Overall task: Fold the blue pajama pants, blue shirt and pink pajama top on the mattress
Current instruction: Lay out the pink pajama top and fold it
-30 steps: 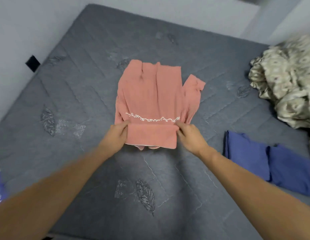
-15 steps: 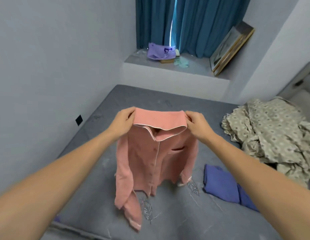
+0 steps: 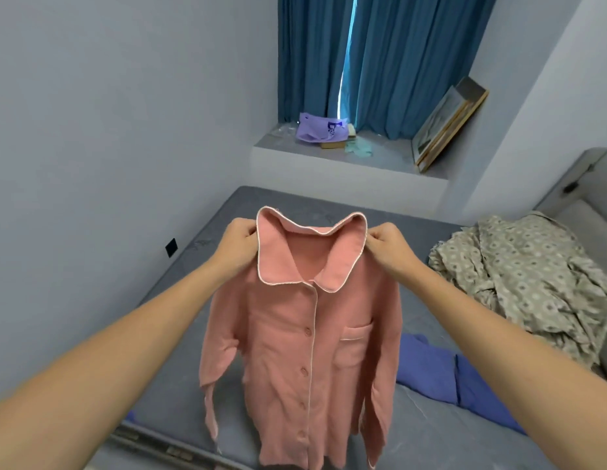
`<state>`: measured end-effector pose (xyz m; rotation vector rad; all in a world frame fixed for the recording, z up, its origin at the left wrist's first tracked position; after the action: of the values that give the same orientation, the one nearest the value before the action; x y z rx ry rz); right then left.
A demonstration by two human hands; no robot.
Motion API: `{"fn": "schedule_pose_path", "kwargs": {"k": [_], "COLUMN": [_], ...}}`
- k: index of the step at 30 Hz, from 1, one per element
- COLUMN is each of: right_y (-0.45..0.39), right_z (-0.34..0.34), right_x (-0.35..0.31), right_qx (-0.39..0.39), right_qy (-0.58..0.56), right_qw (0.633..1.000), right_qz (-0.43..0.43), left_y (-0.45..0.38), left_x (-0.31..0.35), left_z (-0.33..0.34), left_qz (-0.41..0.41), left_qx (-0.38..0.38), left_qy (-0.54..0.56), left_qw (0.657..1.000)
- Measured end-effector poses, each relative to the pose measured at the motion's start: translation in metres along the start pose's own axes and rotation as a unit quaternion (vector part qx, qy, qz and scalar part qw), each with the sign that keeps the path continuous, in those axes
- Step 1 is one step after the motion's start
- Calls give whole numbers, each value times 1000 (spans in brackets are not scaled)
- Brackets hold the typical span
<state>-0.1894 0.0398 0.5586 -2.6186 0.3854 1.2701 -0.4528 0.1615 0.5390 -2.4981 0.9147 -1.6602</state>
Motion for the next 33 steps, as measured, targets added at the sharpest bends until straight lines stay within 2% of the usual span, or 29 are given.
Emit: {"fn": "schedule_pose_path", "kwargs": {"k": [4, 7, 15, 27, 33], "right_y": [-7, -11, -30, -92, -93], "right_z": [16, 28, 49, 75, 77], "right_x": [27, 45, 69, 93, 84], "right_qx": [-4, -10, -16, 6, -28], "right_qy": [-9, -21, -50, -12, -103], "right_qw": [994, 986, 977, 987, 987], "right_qz": [112, 162, 207, 162, 122], "left_y": [5, 8, -9, -60, -68], "left_x": [-22, -37, -77, -121, -111], "left_z": [15, 24, 38, 49, 45], "left_qz": [-91, -135, -149, -91, -67], "left_qx": [-3, -14, -39, -68, -70], "left_qy": [-49, -52, -21, 13, 67], "left_qw": [995, 989, 988, 993, 993]}}
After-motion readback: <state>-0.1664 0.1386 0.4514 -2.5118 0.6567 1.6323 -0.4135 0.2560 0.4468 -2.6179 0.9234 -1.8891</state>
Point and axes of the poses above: each hand's wrist, its own y-axis away from the middle knuckle, its own z-axis out of the palm, x = y × z, the point moved 7 cm from there along -y, towards the middle knuckle, and after that the axes turned 8 degrees about z, right-handed, at the moved point
